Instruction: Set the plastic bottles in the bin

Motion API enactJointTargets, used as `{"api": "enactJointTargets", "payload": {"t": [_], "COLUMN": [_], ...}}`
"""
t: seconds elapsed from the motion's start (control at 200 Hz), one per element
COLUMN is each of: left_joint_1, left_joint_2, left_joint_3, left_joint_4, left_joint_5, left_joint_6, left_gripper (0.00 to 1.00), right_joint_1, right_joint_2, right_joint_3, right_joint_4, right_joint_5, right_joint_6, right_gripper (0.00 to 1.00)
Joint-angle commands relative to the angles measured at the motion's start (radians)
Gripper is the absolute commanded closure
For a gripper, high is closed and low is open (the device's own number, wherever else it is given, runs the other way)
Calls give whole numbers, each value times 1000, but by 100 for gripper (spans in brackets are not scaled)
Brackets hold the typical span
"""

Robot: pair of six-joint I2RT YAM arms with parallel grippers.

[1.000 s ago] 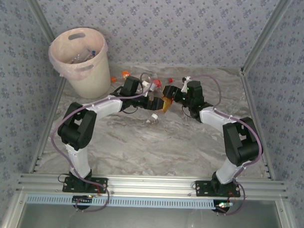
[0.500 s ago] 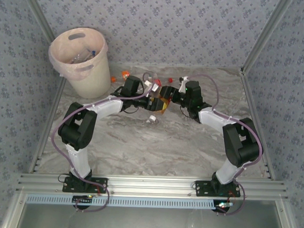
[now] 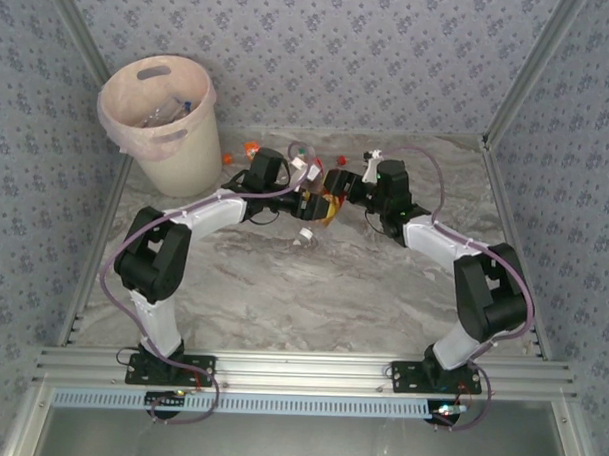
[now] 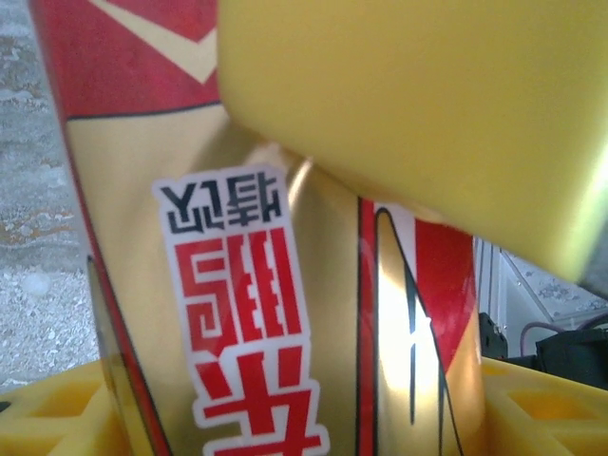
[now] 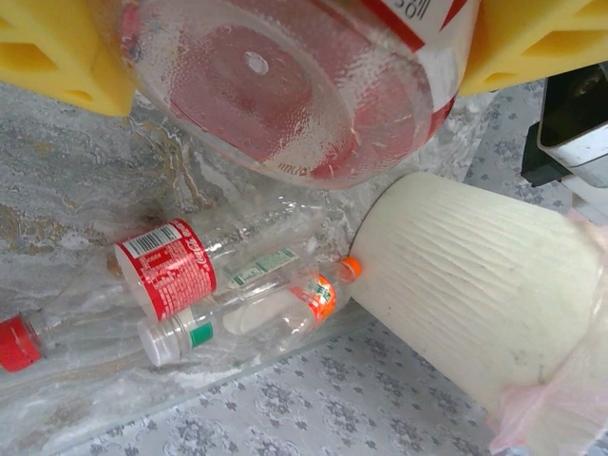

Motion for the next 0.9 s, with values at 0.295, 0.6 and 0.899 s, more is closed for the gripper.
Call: {"api": "enactJointTargets", "payload": {"t": [0.295,0.6,0.899], "left_joint_1": [15,42,88], "left_joint_2": [-27,-52,-128], "left_joint_3": [-4,-4,21], "left_joint_4": [-43,-52,-84], "left_joint_5": [-159,-192,-205], "left_joint_6": [19,5,-3], "left_gripper": [41,41,41], "right_joint_1": [-73,-153,-160], "right_joint_2": [-208,-253,-269], "right_joint_3": [-141,-276,-289], "right_joint_4": [158,195,126], "right_joint_5": [88,201,206], "right_joint_6": [80,140,125], "right_gripper": [0,0,0]}}
